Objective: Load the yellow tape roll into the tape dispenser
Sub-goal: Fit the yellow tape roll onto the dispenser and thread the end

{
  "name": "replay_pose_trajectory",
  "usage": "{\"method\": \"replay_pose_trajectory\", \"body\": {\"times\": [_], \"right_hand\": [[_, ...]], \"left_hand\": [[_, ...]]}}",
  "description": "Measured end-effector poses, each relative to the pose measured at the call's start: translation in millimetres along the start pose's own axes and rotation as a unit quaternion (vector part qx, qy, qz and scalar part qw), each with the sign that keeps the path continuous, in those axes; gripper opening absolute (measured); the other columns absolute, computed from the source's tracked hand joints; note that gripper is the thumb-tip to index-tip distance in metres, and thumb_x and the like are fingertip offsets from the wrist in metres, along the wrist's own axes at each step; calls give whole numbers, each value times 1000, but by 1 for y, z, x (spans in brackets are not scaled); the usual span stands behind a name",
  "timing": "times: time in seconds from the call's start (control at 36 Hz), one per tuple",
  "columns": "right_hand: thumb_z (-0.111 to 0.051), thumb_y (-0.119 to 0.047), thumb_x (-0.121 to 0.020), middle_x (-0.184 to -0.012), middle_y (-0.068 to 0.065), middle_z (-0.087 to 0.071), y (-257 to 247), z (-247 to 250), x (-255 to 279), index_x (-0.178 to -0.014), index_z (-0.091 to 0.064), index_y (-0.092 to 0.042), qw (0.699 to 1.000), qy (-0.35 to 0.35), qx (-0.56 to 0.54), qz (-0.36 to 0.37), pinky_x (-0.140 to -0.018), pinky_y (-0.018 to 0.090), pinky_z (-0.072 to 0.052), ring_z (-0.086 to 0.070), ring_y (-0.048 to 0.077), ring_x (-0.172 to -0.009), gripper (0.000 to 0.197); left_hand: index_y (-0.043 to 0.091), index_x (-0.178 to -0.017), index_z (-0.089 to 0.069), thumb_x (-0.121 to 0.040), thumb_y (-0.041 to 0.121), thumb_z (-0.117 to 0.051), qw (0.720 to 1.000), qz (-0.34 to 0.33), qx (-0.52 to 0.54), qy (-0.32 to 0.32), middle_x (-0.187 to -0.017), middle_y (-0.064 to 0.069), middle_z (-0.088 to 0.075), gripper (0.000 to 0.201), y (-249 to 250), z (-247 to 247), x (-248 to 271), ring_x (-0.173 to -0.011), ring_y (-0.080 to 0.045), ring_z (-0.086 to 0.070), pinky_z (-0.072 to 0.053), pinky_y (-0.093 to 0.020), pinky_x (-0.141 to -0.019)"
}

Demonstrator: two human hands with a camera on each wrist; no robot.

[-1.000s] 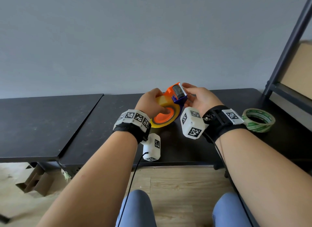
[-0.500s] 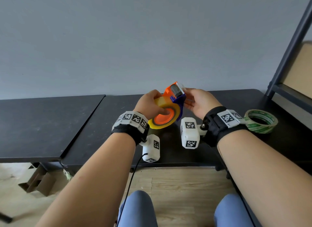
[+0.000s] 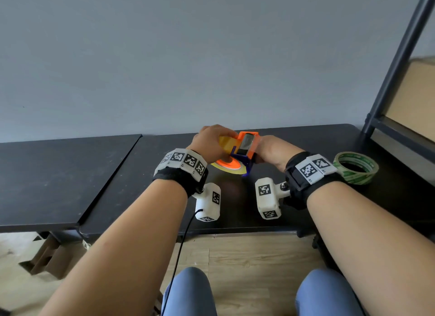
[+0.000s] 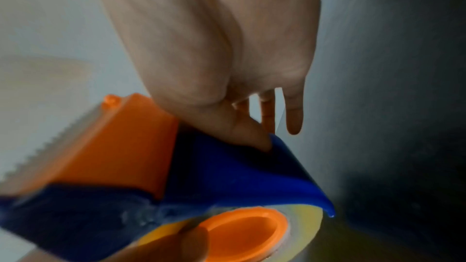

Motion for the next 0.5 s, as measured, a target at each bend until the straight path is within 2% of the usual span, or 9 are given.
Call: {"method": "replay_pose_trajectory", "body": {"times": [0.06,0.08,0.14,0.22,0.28,0.33,0.36,0.44,0.5], "right_hand": [[-55,-5,-94,-92,16,-69,4,3,0,-104,-71,-2,1000,14,10,11,-86,37,-52,-62,24,-81,18],[-51,5,-91,-90,15,-70,6,5,1,-105,-71,-1,1000,18,5,20,-80,34,-53,-62,23,-79,24],[-44,20,-78,-90,13,-66,9,5,2,-108,-67,5,1000,12,-10,10,-69,28,-48,-57,21,-81,41],[-40,25,-67,-93,13,-63,10,5,2,-116,-62,9,999,16,-50,8,-67,27,-44,-54,24,-89,56],[-40,26,-66,-96,16,-63,11,7,2,-116,-60,11,996,26,-86,11,-73,30,-46,-54,27,-92,57],[-42,24,-65,-97,17,-62,13,7,2,-109,-59,15,993,34,-116,11,-82,34,-43,-54,28,-95,48],[-43,22,-65,-94,17,-62,13,8,3,-100,-60,13,991,41,-125,10,-82,35,-42,-53,28,-93,40],[-46,16,-67,-76,11,-59,12,9,4,-71,-57,-6,989,67,-135,8,-70,32,-40,-52,28,-81,25],[-46,13,-69,-75,9,-59,14,10,2,-67,-56,-11,986,81,-144,5,-72,33,-41,-53,27,-79,27]], "left_hand": [[36,-113,-68,-57,24,-78,1000,-16,-10,10,-121,8,-60,58,0,-1,-1,-125,-24,-48,-39,-50,-106],[34,-115,-68,-60,22,-79,1000,-19,-17,15,-125,7,-59,57,2,0,-1,-128,-24,-46,-37,-51,-108],[32,-121,-66,-68,16,-80,999,-19,-29,23,-135,5,-55,58,2,0,-2,-134,-24,-40,-32,-50,-113],[34,-129,-60,-72,10,-78,999,-24,-23,33,-144,2,-50,65,1,0,-2,-139,-24,-34,-30,-48,-115],[32,-134,-57,-71,9,-78,999,-26,10,42,-145,-2,-49,70,1,1,-1,-138,-25,-38,-32,-47,-115],[27,-137,-54,-72,7,-78,997,-15,49,61,-144,-3,-51,72,1,5,0,-135,-22,-44,-35,-39,-114],[26,-137,-53,-74,5,-75,995,-7,63,75,-144,-2,-50,70,1,7,1,-134,-20,-45,-36,-34,-112],[22,-134,-55,-78,-2,-63,988,-1,111,109,-140,0,-53,62,4,14,4,-132,-16,-45,-49,-33,-94],[22,-132,-56,-78,-2,-60,983,-5,139,119,-136,2,-55,59,6,17,6,-128,-14,-47,-52,-28,-80]]}}
Point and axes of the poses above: each hand's wrist, its own x-axis away from the middle knuckle, its own z-axis out of the back of the hand, y = z × x, the point moved 3 cm from there along -x, towards the middle knuckle
